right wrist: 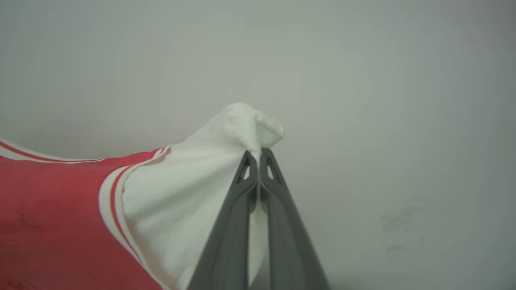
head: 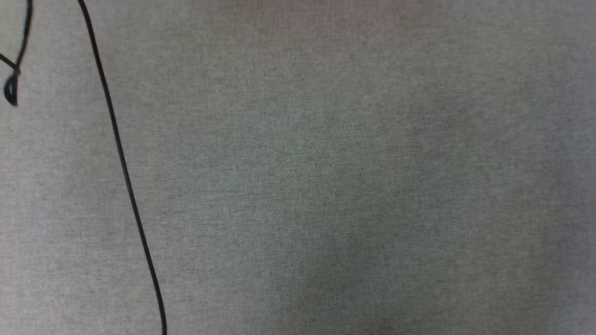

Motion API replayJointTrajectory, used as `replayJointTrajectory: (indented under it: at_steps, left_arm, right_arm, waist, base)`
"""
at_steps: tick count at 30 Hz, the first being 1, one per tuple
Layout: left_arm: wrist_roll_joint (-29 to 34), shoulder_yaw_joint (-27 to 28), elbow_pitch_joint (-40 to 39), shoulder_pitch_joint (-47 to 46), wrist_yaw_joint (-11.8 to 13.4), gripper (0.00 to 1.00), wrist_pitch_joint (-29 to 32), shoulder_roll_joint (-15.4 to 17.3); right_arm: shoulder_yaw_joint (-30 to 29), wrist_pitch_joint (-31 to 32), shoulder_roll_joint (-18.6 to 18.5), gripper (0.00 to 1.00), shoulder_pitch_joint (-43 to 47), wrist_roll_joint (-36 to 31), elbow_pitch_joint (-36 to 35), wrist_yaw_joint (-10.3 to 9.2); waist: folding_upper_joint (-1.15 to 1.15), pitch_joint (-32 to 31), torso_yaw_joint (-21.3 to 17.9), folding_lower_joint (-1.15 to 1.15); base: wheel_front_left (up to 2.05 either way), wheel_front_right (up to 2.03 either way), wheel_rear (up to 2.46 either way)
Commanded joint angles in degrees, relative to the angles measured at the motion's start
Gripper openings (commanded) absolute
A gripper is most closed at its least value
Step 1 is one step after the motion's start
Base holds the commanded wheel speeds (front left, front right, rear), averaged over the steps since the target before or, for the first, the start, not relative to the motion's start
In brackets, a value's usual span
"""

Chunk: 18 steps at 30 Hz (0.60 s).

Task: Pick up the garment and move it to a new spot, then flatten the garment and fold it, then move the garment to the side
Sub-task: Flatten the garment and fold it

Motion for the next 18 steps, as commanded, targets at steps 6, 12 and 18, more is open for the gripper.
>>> replayJointTrajectory:
  at_steps: [6,12,18]
  left_arm:
    - [-3.9,-0.1,3.5,5.6,-1.6,0.00,-1.1,-1.4]
    - [-8.2,-0.6,5.3,18.8,-2.3,0.00,-4.4,-2.6]
    - [-10.5,0.2,2.1,34.3,-2.4,0.00,-6.5,-2.4]
  right_arm:
    - [4.8,-3.7,0.4,0.00,2.2,4.7,6.3,-0.08]
    - [9.9,-7.0,0.3,0.00,15.9,10.8,8.2,-0.08]
    - [11.1,-10.2,-0.6,0.00,32.7,15.3,3.8,-0.08]
  waist:
    - [0.00,3.1,1.0,-0.01]
    - [0.00,-0.9,2.2,-0.01]
    - [0.00,-7.5,2.8,-0.01]
  base:
    - [0.00,0.00,0.00]
    - [0.00,0.00,0.00]
    - [0.00,0.00,0.00]
